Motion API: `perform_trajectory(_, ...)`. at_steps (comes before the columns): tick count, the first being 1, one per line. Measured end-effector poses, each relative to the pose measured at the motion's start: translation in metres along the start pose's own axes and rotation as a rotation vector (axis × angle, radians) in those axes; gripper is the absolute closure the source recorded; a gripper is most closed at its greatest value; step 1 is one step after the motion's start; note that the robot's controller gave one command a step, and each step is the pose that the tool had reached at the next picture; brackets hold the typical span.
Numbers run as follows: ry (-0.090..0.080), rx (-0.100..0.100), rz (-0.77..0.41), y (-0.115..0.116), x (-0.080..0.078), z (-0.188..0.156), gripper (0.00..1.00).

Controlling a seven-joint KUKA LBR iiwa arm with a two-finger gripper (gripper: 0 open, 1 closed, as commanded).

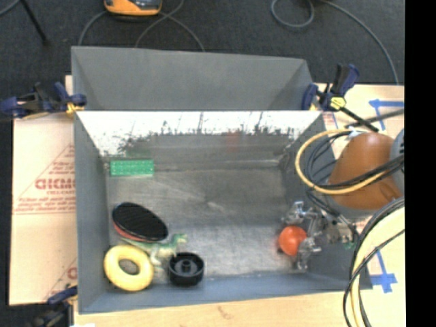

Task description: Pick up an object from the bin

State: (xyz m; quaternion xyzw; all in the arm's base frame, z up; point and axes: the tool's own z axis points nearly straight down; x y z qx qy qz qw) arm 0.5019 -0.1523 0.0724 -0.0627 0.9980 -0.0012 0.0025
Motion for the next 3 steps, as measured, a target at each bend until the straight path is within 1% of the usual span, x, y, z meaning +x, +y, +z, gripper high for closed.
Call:
perform_trajectory(1,0.002,0.002,-0.045,0.013,-0.052,0.000,1.00)
perform_trajectory(2,-0.002,0.001,-0.061,0.025,-0.112,0.000,1.00)
perform_trajectory(3,-0.001,0.001,-0.049,-0.001,-0.040,-0.154,1.00)
